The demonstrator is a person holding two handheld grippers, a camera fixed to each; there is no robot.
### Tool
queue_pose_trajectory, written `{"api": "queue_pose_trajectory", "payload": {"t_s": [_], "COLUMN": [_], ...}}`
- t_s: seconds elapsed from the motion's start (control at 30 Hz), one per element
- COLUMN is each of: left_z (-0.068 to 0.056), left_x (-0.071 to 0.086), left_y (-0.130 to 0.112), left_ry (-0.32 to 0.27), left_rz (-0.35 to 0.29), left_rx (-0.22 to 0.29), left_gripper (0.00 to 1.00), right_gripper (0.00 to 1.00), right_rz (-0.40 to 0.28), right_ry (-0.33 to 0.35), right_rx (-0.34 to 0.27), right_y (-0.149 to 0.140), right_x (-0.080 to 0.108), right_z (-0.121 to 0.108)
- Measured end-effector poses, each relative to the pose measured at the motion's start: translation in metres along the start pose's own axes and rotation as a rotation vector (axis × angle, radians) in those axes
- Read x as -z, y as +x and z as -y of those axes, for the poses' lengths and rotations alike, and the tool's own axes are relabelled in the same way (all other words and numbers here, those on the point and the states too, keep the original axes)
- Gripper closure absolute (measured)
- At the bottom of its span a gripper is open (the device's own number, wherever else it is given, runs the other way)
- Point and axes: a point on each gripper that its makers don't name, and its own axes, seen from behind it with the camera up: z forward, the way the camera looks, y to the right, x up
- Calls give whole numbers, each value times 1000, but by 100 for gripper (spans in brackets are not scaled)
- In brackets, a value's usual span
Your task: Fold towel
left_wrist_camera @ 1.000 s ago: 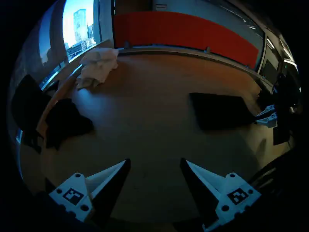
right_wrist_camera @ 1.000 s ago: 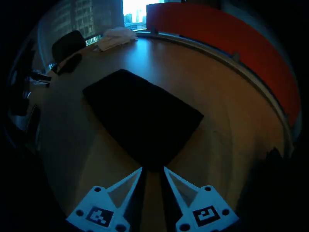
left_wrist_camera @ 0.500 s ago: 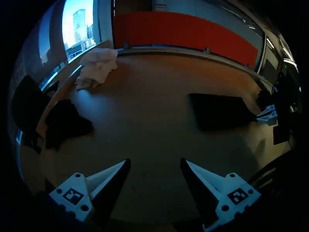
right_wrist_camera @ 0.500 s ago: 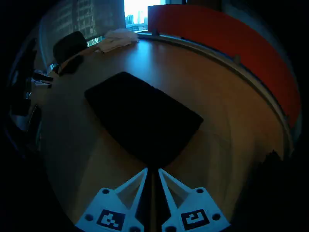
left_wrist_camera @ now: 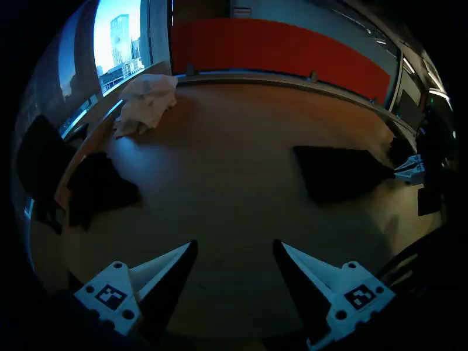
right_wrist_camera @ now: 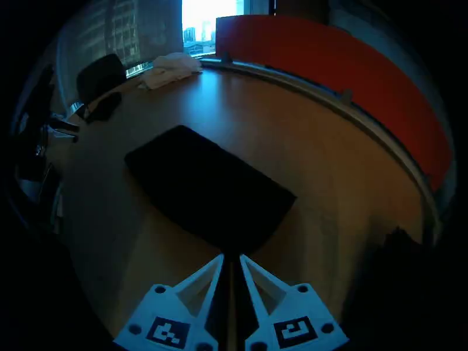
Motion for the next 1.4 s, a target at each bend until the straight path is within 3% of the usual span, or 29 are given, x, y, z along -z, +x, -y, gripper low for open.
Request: {"api": "queue_pose_trajectory", "payload": {"t_s": [0.3,0.87,1.4], "left_z": [0,2,4], "left_x": [1,4,9], "left_y": [0,0,-2], "left_ry": [-2,-2,1], "left_rz": [-2,-11,-16], "left_rx": [4,11,26], "left_gripper": [5,5,5], "right_gripper": [97,97,97], "right_rz": [-21,-153,-175], "right_ry": [-11,29,96], "right_rx": [33,175,267], "right_y": [13,112,148], "right_x": [11,20,6], "right_z": [-4,20,54]}}
